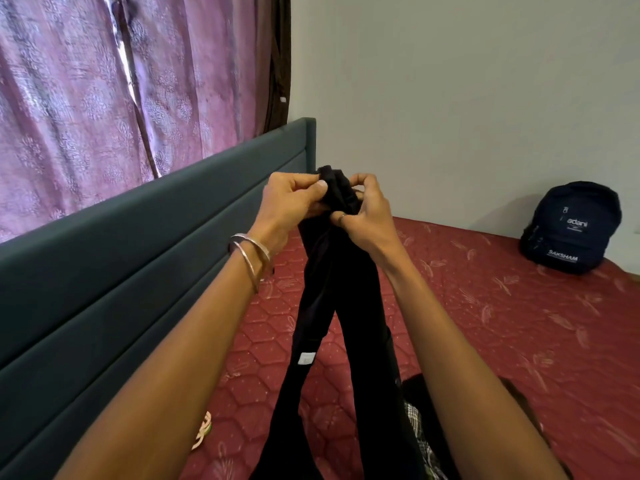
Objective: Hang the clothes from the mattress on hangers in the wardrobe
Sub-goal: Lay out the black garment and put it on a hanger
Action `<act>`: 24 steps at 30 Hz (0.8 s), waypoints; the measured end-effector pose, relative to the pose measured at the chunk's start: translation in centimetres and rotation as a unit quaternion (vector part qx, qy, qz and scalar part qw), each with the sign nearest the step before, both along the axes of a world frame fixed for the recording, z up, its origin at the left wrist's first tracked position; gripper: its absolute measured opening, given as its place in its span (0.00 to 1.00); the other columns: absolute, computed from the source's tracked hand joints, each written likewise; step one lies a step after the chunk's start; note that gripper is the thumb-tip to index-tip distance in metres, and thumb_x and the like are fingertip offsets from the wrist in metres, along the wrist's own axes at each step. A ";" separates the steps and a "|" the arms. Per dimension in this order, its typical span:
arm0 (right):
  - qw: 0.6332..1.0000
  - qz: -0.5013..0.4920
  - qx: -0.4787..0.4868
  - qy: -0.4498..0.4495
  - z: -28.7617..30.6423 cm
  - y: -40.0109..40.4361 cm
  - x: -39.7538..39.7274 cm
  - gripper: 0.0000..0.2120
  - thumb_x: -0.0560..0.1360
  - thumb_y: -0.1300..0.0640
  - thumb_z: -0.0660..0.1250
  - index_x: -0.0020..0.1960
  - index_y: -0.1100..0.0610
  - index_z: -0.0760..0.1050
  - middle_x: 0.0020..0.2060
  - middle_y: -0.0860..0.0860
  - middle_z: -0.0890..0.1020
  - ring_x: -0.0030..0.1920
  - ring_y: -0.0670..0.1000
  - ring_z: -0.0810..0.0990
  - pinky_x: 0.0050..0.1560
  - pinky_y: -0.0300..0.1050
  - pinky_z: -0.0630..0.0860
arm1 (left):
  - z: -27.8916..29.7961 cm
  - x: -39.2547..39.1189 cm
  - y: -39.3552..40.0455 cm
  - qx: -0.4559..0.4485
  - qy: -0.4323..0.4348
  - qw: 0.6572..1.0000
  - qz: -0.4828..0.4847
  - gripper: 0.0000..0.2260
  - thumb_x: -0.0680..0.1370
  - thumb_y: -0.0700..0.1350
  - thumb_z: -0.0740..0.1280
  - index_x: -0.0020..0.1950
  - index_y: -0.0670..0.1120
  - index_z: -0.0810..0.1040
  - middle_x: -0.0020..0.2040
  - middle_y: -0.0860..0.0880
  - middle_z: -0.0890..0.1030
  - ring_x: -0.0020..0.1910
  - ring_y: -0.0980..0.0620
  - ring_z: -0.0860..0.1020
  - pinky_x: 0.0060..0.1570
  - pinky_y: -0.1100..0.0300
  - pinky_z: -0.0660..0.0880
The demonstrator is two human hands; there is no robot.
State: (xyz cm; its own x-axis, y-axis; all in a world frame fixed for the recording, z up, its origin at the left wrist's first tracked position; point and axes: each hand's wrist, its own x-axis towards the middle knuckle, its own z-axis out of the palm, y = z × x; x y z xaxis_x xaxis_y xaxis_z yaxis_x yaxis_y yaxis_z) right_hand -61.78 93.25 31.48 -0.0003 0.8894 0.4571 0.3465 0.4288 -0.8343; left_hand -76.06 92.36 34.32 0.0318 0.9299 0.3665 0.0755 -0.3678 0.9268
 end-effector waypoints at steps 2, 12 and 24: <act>0.998 0.026 -0.018 0.059 0.7 -0.5 0.5 0.20 0.68 0.69 0.66 0.57 0.56 0.67 0.48 0.59 0.80 0.45 0.55 0.82 0.43 0.51 0.80 | -0.4 -0.2 0.8 0.126 0.162 0.969 0.140 0.17 0.72 0.48 0.72 0.60 0.46 0.80 0.54 0.48 0.81 0.54 0.54 0.77 0.57 0.58 0.75; 0.957 0.142 -0.008 0.253 1.0 -3.2 1.6 0.22 0.71 0.67 0.72 0.62 0.64 0.70 0.51 0.58 0.81 0.51 0.56 0.82 0.56 0.53 0.79 | 1.9 0.8 1.9 0.303 0.401 0.860 0.083 0.17 0.78 0.55 0.59 0.55 0.43 0.76 0.42 0.51 0.74 0.47 0.46 0.74 0.46 0.55 0.60; 0.995 -0.054 -0.062 -0.061 -11.9 -3.2 8.4 0.08 0.70 0.67 0.72 0.49 0.59 0.82 0.44 0.52 0.85 0.50 0.60 0.82 0.50 0.55 0.80 | 6.1 -2.2 3.4 0.361 0.351 0.839 0.205 0.17 0.78 0.57 0.60 0.54 0.44 0.76 0.44 0.52 0.74 0.50 0.48 0.73 0.49 0.55 0.57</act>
